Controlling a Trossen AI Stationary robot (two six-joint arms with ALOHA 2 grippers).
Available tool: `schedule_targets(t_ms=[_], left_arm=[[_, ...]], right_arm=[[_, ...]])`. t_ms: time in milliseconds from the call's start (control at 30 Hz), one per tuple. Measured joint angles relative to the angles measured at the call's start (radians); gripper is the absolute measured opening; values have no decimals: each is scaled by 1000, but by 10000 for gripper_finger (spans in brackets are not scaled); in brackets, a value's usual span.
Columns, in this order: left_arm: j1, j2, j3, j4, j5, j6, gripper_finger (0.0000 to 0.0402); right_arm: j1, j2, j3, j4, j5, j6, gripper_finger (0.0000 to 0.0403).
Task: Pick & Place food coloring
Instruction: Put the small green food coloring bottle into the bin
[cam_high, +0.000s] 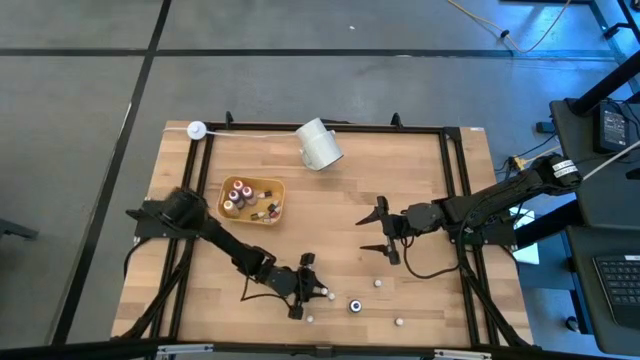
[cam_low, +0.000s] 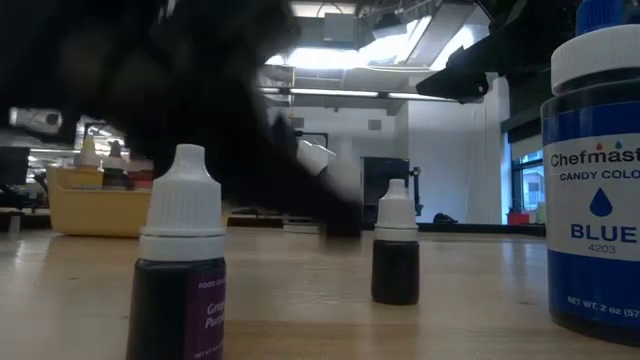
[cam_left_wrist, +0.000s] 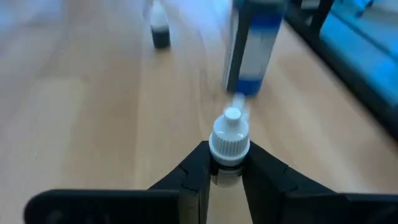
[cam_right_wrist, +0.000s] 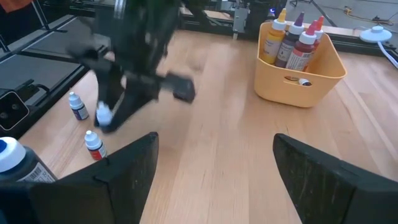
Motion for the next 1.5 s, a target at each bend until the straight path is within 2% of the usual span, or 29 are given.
schedule_targets(t_ms=[133,333,467,567,667,800,900,1133,1500], left_arm=[[0,-158,2,-233,-37,-57,65],[0,-445,2,-734,-270,-213,67],[15,-589,2,-1056,-381,-424,67],[64,-646,2,-1240,-379,-580,67],[147,-663,2,-1346,-284,-640,67],[294,-657,1,-1426,-66,-632,67],[385,-640,0,-1450,4,-588,67],[501,-620,0,-1435,3,-534,72],[524,-616,0,-1347,-25,-533,99]], right_arm=[[0,0,0,0,0,0,316],[0,0,0,1,0,3,316],[0,0,0,2,0,3,316],[0,0,0,1,0,2,316],[0,0,0,1,0,0,316],[0,0,0,1,0,0,316],[0,0,0,1,0,0,316],[0,0,0,-5,0,-1,316],[0,0,0,-31,0,-1,316]])
